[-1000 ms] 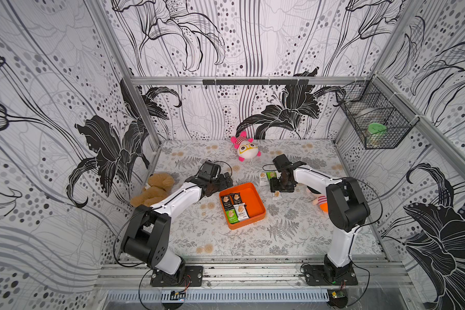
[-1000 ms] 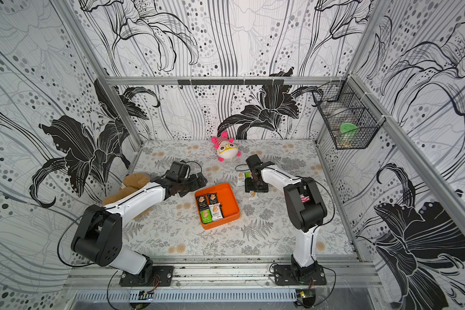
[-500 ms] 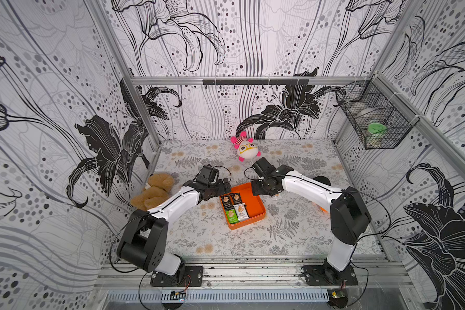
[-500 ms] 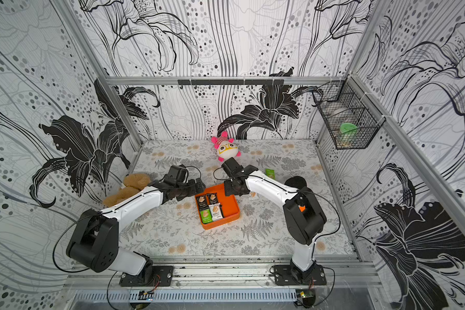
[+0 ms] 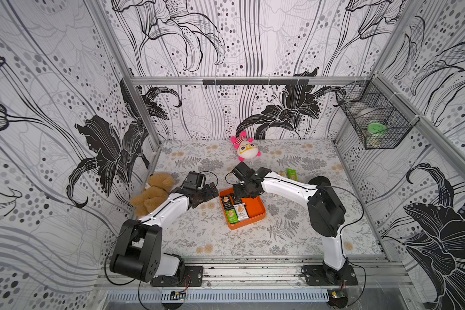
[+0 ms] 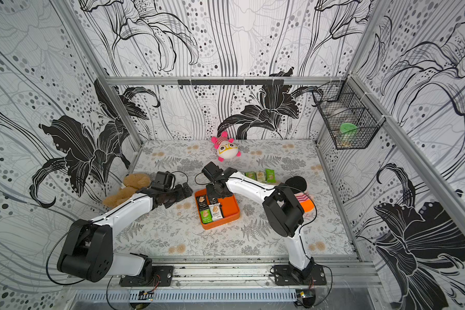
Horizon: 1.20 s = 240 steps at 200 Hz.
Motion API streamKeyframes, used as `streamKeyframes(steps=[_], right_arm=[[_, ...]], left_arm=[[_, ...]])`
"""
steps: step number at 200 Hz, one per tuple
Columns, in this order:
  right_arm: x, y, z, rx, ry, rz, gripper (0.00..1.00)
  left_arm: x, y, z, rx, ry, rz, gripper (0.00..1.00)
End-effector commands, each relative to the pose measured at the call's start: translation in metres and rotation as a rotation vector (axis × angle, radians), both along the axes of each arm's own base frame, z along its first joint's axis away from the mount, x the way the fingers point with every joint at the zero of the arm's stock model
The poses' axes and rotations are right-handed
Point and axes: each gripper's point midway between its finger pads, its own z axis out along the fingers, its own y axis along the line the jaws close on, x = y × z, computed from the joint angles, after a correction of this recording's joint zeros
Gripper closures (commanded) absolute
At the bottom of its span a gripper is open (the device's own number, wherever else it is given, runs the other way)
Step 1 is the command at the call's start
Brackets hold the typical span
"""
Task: Take the cookies out of the storage box
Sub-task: Pick up the cookie from the storage box.
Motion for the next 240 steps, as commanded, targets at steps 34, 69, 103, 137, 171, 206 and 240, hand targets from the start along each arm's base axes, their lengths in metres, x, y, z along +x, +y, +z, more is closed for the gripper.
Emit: streamKeyframes(steps=[34,69,103,137,171,206,240], right_arm=[[0.005,0.016,-0.014,-0.017,0.029,0.022,0.28],[0.002,0.014,-0.026,-0.042,0.055,0.033,0.29],[-0.001,0.014,-0.034,-0.047,0.072,0.041,0.29],[-0.002,0.014,-0.042,-0.06,0.091,0.045,0.29],[-0.003,0.014,-0.048,-0.07,0.101,0.049,0.29],[-0.002,0.013,-0.051,-0.078,0.104,0.048,0.29],[0.001,0.01,-0.056,-0.115,0.103,0.037,0.3]], left_arm=[[0.001,0.011,0.005,-0.031,-0.026,0.032,0.03],[0.001,0.015,0.005,-0.029,-0.027,0.04,0.03],[0.003,0.015,0.004,-0.033,-0.027,0.043,0.03],[0.005,0.015,0.004,-0.041,-0.025,0.044,0.03],[0.007,0.015,0.005,-0.04,-0.031,0.046,0.03],[0.005,0.016,0.004,-0.04,-0.027,0.048,0.03],[0.005,0.017,0.004,-0.04,-0.029,0.05,0.03]])
